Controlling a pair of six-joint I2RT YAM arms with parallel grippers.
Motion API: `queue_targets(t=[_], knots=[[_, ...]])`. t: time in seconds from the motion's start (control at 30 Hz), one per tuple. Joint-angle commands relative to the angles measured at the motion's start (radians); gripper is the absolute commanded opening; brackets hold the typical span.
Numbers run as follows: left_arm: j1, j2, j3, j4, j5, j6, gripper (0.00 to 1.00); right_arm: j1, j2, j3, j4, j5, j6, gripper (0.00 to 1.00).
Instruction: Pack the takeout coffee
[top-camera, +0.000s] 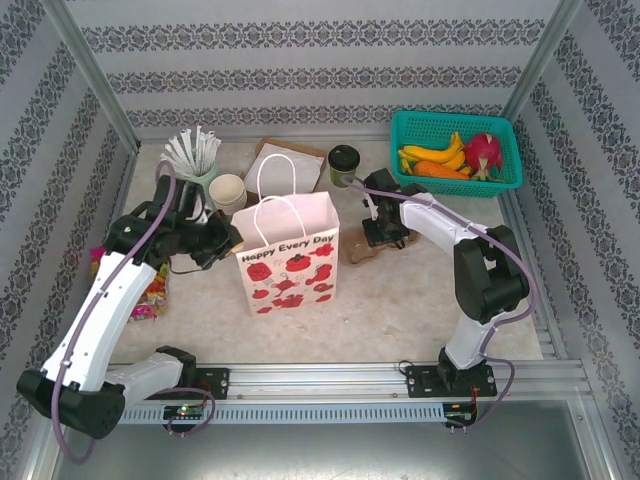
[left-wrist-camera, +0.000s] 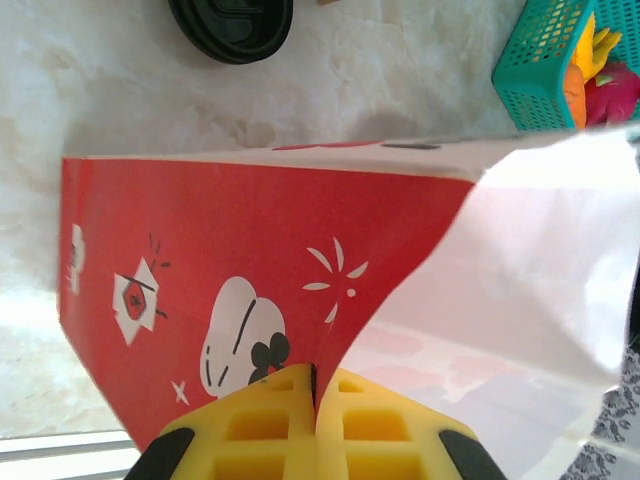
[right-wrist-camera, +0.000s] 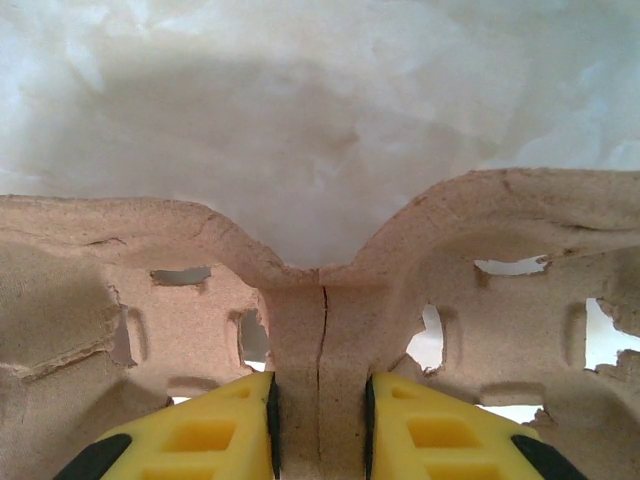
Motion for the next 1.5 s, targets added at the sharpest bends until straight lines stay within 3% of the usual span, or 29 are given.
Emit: queue_targets(t=[0.0,0.17,0.33,0.43,0.6,0.7,0.87,1.03,1.1,1.3,1.47], knots=[[-0.060,0.055,0.025,0.097,-0.039,-0.052,0.00,-0.019,-0.028,-0.019,0.011,0.016,0.014,0.27],[-0.118,0.173,0.084,0.081,-0.036,-0.026,0.03,-0.052,-0.063,-0.039,0.014,0.031,0.003,0.27],[-0.156,0.237,0.129,0.101,-0.044,0.003,0.18,-0.113,-0.107,-0.073,0.003,0.038,-0.018,0.27],[-0.176,0.266,0.197,0.031,-0.088,0.076,0.33,-0.141,-0.123,-0.087,-0.001,0.040,-0.029,0.27],[-0.180,0.257,0.248,-0.070,-0.176,0.261,0.67,-0.161,-0.141,-0.099,-0.006,0.042,-0.032,0.27],[-0.178,0.262,0.344,-0.128,-0.251,0.431,0.78,-0.166,-0.151,-0.101,-0.012,0.045,-0.026,0.27],[-0.178,0.297,0.456,-0.087,-0.295,0.742,0.93,-0.156,-0.186,-0.125,0.014,0.026,-0.028,0.27],[-0.178,0.376,0.503,-0.011,-0.145,1.038,0.93,-0.150,-0.206,-0.146,0.022,0.033,-0.005,0.27],[-0.178,0.412,0.522,0.007,-0.133,1.135,0.93,-0.146,-0.215,-0.152,0.025,0.037,0.000,0.27],[-0.178,0.522,0.608,-0.014,-0.062,1.309,0.93,-0.134,-0.242,-0.162,0.032,0.042,0.011,0.27],[-0.177,0.617,0.692,-0.128,-0.019,1.421,0.87,-0.129,-0.250,-0.163,0.025,0.049,0.019,0.27]])
